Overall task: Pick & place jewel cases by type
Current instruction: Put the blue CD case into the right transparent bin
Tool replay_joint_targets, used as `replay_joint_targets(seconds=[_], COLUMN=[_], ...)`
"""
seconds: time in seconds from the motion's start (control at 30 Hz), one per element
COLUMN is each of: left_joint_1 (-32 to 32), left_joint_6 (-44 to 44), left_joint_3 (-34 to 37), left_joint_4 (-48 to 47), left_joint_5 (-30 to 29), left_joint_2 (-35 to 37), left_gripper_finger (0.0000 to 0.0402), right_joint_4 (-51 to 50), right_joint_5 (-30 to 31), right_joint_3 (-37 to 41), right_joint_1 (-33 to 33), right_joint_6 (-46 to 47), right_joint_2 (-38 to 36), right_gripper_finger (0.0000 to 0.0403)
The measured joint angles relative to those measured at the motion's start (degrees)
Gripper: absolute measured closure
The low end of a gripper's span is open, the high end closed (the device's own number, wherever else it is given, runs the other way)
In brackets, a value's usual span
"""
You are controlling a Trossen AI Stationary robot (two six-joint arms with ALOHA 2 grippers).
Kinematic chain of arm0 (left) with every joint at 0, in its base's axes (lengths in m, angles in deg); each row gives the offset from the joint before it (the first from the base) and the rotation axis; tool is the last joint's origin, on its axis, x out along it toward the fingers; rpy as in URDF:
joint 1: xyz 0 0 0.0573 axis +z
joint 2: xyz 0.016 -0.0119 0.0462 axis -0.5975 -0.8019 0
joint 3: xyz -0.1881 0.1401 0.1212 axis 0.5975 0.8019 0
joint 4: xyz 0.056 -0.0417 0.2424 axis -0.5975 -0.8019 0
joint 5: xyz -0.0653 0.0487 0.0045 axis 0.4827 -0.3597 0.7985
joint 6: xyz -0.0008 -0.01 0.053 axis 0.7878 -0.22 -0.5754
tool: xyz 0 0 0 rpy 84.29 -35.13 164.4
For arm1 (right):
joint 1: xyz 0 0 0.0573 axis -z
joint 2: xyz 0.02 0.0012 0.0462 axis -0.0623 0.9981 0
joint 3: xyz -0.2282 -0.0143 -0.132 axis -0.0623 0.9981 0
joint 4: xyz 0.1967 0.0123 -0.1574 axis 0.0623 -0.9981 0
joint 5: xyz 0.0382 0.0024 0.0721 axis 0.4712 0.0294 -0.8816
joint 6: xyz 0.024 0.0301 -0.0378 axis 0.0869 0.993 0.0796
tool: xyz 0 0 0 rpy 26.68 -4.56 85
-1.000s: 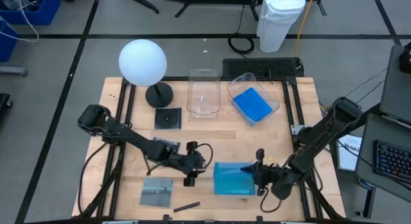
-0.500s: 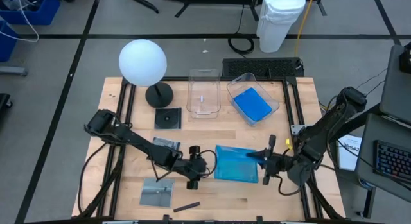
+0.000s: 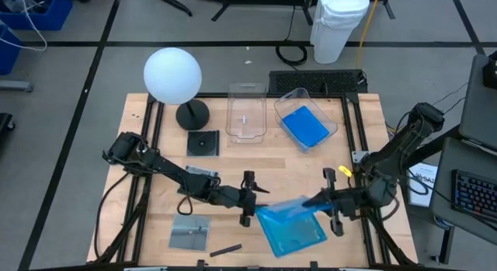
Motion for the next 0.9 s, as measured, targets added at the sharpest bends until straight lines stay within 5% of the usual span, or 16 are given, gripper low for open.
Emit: replay_joint_targets(seconds=[0.3, 0.5, 0.67, 0.9], left_joint_1=[-0.56, 0.22, 2.22, 6.33], left_joint_6=[-13.16, -15.21, -15.49, -12.50], left_joint_3=[0.00, -0.04, -0.04, -0.04], left_joint_4=[18.41, 25.34, 27.65, 31.11], left_joint_5=[5.10, 10.12, 9.57, 14.54], left_joint_2=[0.01, 0.09, 0.09, 0.11], left_gripper_finger=[0.0190, 0.0190, 0.0190, 0.0190], right_joint_4=[28.44, 44.36, 48.75, 49.49], right_joint_5=[-9.73, -20.58, -30.79, -32.23], right_joint_3=[13.86, 24.00, 26.86, 26.89], right_joint_1=[2.77, 11.48, 17.38, 20.28], right_joint_6=[-8.47, -3.49, 3.48, 4.01], right_joint_2=[-2.84, -2.90, -2.90, -0.91], right_gripper_finger=[0.0403, 0.0403, 0.0403, 0.0403])
